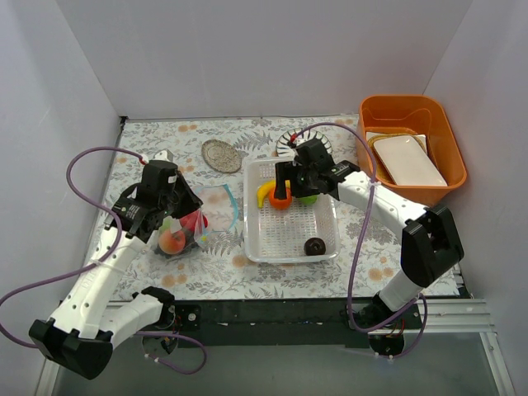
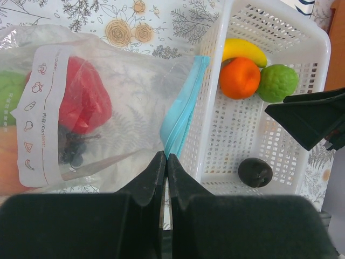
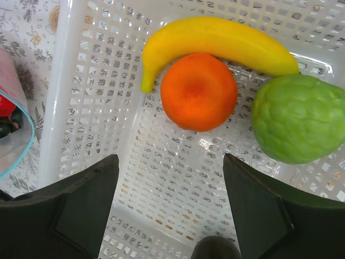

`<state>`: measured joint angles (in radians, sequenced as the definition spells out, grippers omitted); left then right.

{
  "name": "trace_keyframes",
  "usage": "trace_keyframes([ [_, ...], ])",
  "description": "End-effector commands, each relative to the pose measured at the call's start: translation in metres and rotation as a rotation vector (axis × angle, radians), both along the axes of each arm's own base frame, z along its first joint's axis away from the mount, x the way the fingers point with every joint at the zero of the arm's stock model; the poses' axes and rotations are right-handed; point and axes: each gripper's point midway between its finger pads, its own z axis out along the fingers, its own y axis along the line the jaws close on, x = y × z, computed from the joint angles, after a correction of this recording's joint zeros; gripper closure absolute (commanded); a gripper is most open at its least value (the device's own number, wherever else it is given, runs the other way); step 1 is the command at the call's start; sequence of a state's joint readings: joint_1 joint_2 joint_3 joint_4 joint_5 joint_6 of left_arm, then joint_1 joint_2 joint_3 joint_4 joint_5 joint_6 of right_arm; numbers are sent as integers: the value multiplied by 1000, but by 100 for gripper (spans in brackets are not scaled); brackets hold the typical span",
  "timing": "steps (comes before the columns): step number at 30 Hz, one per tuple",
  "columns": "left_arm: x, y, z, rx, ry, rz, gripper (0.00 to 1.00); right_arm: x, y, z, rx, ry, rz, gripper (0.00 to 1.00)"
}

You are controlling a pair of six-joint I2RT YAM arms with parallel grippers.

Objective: Place the food in the zip-top bag and seal the zipper
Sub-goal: Adjust the zipper food storage bag at the center of the board, then pick up the fake fruit from the bin.

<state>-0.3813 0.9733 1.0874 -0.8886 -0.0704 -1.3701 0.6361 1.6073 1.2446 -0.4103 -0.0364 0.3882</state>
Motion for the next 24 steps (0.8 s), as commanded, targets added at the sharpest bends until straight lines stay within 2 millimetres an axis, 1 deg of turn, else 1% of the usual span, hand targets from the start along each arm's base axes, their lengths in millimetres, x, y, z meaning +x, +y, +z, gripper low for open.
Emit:
trace_keyframes([
  [1, 2, -4, 23, -42, -77, -16, 100, 4, 13, 10, 58, -46, 46, 13],
  [2, 1, -4, 23, -46, -77, -18, 100, 6, 15, 12, 60, -55, 67, 11],
  [3, 1, -5, 23, -49, -76, -19, 100, 7, 13, 11, 44, -47, 73, 11],
  [4, 1, -5, 25, -53, -81, -19, 100, 7, 8, 4, 16, -19, 68, 11],
  [5, 1, -5, 26, -54, -83, -17, 100, 6, 5, 2, 3, -5, 61, 8],
  [6, 1, -5, 27, -55, -87, -18, 100, 7, 7, 1, 8, -12, 71, 2],
  [9, 0, -4, 31, -55, -99, -16, 100, 19, 4, 3, 7, -64, 25, 2],
  [10, -1, -3, 31, -51, -98, -16, 100, 24, 3, -2, -16, -63, 12, 2],
  [11, -1, -2, 31, -49, -100, -16, 100, 23, 0, -5, -39, -46, 6, 2],
  [12, -1, -1, 32, -46, -103, -13, 100, 30, 4, 1, -35, -58, 6, 2],
  [13, -1, -2, 32, -47, -105, -13, 100, 32, 6, -6, -48, -40, 13, 2],
  [20, -3, -3, 31, -53, -102, -22, 100, 45, 19, -22, -61, -22, 40, 10],
  [24, -4, -3, 31, -56, -103, -20, 100, 52, 19, -32, -87, -21, 39, 11],
])
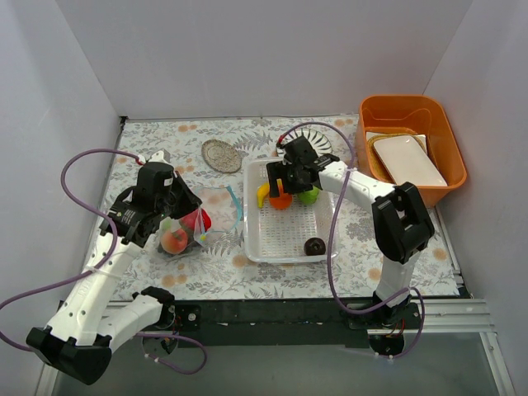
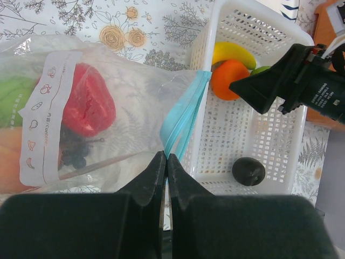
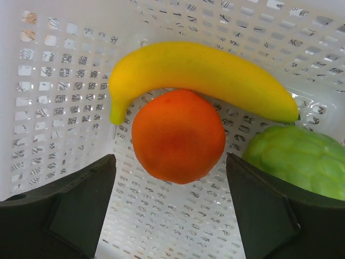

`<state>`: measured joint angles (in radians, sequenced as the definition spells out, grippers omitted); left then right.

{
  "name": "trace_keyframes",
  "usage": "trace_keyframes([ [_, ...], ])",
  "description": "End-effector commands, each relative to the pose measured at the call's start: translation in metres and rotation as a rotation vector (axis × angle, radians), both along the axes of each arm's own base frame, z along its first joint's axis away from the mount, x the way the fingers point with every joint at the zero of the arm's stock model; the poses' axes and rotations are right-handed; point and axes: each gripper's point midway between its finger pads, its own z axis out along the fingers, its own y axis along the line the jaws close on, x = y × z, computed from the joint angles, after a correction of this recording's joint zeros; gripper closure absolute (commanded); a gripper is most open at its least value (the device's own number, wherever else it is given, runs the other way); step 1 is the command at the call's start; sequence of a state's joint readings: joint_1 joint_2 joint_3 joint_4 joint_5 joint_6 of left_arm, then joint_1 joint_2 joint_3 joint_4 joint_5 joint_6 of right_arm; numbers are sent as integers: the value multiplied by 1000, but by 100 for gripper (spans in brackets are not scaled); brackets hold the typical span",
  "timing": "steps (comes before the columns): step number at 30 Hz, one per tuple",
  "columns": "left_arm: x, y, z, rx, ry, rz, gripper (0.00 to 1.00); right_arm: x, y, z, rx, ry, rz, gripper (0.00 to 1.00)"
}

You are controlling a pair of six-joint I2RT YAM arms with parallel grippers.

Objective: Place the food in the zip-top bag and seal the zipper
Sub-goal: Pick up the fake fruit from the bin.

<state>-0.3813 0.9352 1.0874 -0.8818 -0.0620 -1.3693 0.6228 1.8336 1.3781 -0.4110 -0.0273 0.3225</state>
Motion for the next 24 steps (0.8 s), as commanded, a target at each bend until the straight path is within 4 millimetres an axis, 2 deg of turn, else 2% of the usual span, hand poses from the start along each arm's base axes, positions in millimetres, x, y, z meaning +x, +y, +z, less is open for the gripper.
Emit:
trace_keyframes([
  [1, 0, -3, 20, -35, -61, -14, 100, 19, 6, 7, -5, -54, 13, 11],
  [7, 2, -4, 18, -31, -46, -17, 100, 26, 9, -8, -35, -40, 27, 12],
  [13, 3, -4, 16, -20, -40, -17, 100, 24, 9, -16, -51, -13, 36, 20],
  [19, 3, -5, 14, -23, -39, -20, 100, 11, 6, -15, -26, 4, 44, 41],
  [24, 4, -7, 15, -31, -38, -30, 100, -1, 4, -7, 6, 9, 45, 50],
])
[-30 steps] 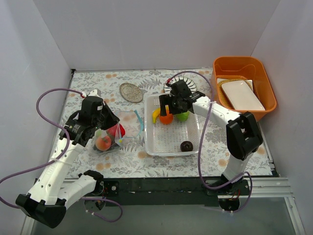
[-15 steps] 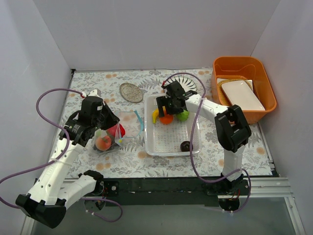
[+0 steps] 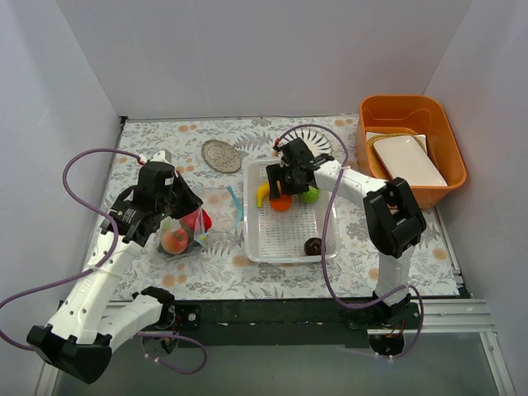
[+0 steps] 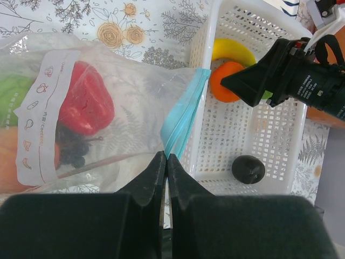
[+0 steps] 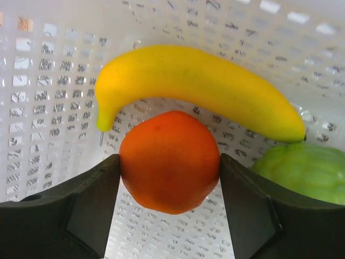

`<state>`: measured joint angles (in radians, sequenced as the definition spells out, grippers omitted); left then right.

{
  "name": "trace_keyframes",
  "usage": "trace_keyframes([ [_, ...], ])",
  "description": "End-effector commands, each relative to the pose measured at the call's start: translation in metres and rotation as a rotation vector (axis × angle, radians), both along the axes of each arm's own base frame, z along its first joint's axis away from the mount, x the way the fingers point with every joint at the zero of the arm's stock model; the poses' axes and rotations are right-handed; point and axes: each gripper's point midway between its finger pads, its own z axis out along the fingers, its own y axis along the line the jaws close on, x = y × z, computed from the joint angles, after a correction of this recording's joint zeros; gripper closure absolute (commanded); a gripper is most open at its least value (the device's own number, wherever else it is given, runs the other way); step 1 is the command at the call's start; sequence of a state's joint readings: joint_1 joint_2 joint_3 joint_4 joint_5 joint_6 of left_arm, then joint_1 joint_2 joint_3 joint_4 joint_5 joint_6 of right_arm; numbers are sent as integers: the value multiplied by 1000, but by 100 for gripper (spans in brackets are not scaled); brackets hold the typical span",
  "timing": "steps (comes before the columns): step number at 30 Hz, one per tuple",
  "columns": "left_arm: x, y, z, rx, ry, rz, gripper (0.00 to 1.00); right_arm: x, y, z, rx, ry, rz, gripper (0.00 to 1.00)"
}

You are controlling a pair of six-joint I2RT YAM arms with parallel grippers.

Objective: Place the food in the zip-top bag and seal the zipper
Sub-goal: Pick up the fake fruit from the bin.

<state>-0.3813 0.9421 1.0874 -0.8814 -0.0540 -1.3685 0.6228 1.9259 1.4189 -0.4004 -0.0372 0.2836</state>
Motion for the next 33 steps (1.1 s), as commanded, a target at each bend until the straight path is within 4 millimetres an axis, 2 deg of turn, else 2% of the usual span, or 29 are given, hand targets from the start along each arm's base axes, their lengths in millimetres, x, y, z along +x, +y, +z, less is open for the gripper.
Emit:
trace_keyframes([
  [1, 4, -6, 17, -30, -47, -24, 100, -11, -1, 25, 59, -19, 8, 51],
  [11, 4, -9, 16, -45, -41, -34, 100, -40, -5, 48, 144, -6, 16, 55],
  [16, 4, -9, 11, -40, -30, -30, 100, -54, 4, 76, 231, -14, 36, 55],
  [21, 3, -10, 11, -43, -27, -35, 100, -73, 27, 111, 329, -36, 76, 55],
  [28, 3, -11, 8, -50, -21, -34, 100, -95, 73, 160, 521, -74, 165, 52],
  [32, 4, -11, 11, -59, -33, -31, 100, -109, 105, 168, 577, -68, 226, 52],
  [33, 4, -11, 13, -62, -38, -31, 100, -106, 114, 167, 581, -67, 231, 52],
])
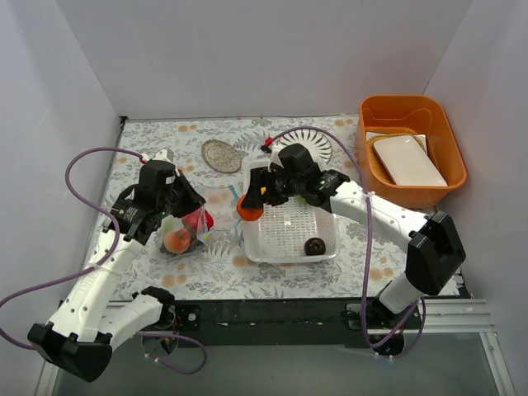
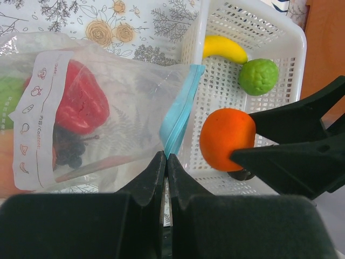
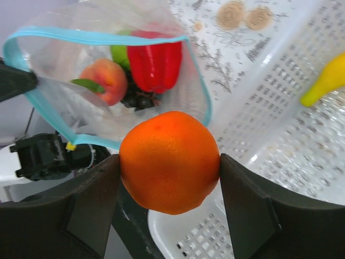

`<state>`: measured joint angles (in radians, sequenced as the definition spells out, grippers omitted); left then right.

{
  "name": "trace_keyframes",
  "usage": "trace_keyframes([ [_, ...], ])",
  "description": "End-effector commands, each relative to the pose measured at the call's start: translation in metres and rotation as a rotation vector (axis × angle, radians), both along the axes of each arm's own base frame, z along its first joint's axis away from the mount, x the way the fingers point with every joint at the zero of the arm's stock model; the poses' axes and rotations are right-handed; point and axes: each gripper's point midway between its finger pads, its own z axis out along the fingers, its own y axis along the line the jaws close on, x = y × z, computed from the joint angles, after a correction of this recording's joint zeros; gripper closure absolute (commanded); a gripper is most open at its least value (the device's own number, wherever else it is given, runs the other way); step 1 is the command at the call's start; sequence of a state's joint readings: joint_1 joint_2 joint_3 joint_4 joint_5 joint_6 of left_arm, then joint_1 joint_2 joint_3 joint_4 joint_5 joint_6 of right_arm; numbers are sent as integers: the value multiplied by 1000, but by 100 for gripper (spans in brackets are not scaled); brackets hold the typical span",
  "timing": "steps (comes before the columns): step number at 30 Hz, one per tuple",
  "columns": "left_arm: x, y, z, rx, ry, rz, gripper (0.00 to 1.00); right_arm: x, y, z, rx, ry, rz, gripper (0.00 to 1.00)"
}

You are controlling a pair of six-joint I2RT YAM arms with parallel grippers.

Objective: Place the food in the zip-top bag and seal the zipper
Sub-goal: Pick up the fake fruit from the bin, then place the fake fruit in the zipper food storage bag.

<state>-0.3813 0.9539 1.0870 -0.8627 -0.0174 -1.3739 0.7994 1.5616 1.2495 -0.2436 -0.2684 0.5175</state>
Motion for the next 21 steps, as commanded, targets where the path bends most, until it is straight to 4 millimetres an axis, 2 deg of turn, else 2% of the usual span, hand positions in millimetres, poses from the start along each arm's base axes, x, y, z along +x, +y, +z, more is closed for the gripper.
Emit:
trace_keyframes([
  [1, 2, -3, 13, -35, -42, -4, 100, -3, 47, 39, 146, -49, 63, 53],
  [4, -1, -8, 15, -58, -39, -28, 100, -4, 66, 37, 154, -57, 86, 53],
  [5, -1, -8, 16, -58, -41, -27, 100, -3, 72, 30, 144, -51, 89, 53],
  [7, -2, -8, 15, -56, -38, -28, 100, -2, 82, 34, 159, -53, 107, 53],
  [8, -3, -7, 15, -56, -36, -24, 100, -1, 86, 23, 139, -44, 119, 52],
  [9, -3, -7, 17, -60, -41, -23, 100, 1, 88, 26, 128, -48, 112, 45],
  [11, -3, -7, 18, -61, -47, -20, 100, 1, 91, 18, 102, -45, 120, 36],
  [12, -3, -6, 18, -62, -47, -16, 100, 2, 89, 19, 96, -54, 116, 27],
  [14, -3, -5, 21, -61, -54, -11, 100, 3, 85, 25, 96, -76, 108, 20],
  [15, -3, -4, 20, -58, -54, -9, 100, 5, 83, 28, 93, -97, 101, 2],
  [21, -2, -5, 19, -53, -51, -12, 100, 14, 58, 44, 37, -180, 24, 2],
])
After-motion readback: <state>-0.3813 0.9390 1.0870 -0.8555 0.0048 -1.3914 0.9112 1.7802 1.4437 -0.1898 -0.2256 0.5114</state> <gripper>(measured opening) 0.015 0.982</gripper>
